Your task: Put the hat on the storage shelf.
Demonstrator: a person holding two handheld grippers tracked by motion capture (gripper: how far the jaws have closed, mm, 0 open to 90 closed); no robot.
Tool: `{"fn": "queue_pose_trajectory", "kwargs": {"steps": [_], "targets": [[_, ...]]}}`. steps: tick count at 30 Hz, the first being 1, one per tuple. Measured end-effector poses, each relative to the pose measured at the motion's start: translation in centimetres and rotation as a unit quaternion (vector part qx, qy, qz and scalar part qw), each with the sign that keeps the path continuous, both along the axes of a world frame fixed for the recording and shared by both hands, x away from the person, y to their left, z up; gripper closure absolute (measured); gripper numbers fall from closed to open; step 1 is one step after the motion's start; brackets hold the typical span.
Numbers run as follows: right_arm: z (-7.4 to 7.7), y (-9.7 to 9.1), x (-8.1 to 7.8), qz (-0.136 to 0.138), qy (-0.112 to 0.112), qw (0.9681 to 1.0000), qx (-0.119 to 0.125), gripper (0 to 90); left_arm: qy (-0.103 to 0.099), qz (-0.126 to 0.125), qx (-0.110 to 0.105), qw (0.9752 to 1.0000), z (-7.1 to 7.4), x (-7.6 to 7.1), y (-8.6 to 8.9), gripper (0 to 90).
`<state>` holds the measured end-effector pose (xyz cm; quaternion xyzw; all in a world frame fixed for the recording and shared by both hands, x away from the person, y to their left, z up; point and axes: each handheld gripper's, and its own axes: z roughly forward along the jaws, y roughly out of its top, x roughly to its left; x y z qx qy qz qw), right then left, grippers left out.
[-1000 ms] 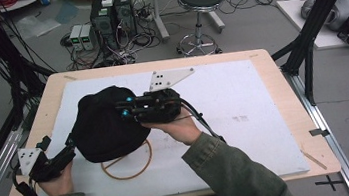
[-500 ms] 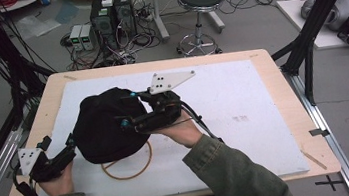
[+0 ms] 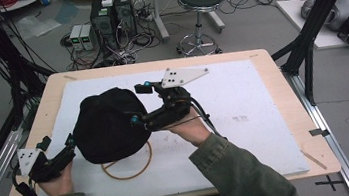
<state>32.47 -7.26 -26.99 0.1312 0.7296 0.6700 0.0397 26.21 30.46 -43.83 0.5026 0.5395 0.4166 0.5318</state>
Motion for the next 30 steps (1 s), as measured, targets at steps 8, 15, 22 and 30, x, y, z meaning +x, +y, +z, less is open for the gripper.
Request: {"fn": "queue_pose_trajectory", "kwargs": {"steps": [8, 15, 22, 30], "targets": [[-0.6, -3.4, 0.0, -0.063, -0.011, 0.998, 0.001, 11.5, -0.002, -0.001, 0.0, 1.0, 0.0, 0.0, -0.1, 18.7], [-1.1, -5.8, -0.1, -0.112, -0.01, 0.9936, 0.001, 11.6, -0.004, 0.004, -0.004, 1.0, 0.1, -0.1, 0.1, 18.7], [-1.6, -8.8, -0.6, -0.175, -0.021, 0.9843, 0.012, 11.6, -0.011, 0.014, 0.009, 0.9998, 0.3, -0.3, 0.3, 18.8], [-2.5, -13.0, -1.2, -0.258, -0.027, 0.9655, 0.022, 11.7, -0.012, 0.017, 0.006, 0.9998, 0.3, -0.3, 0.4, 18.8]]}}
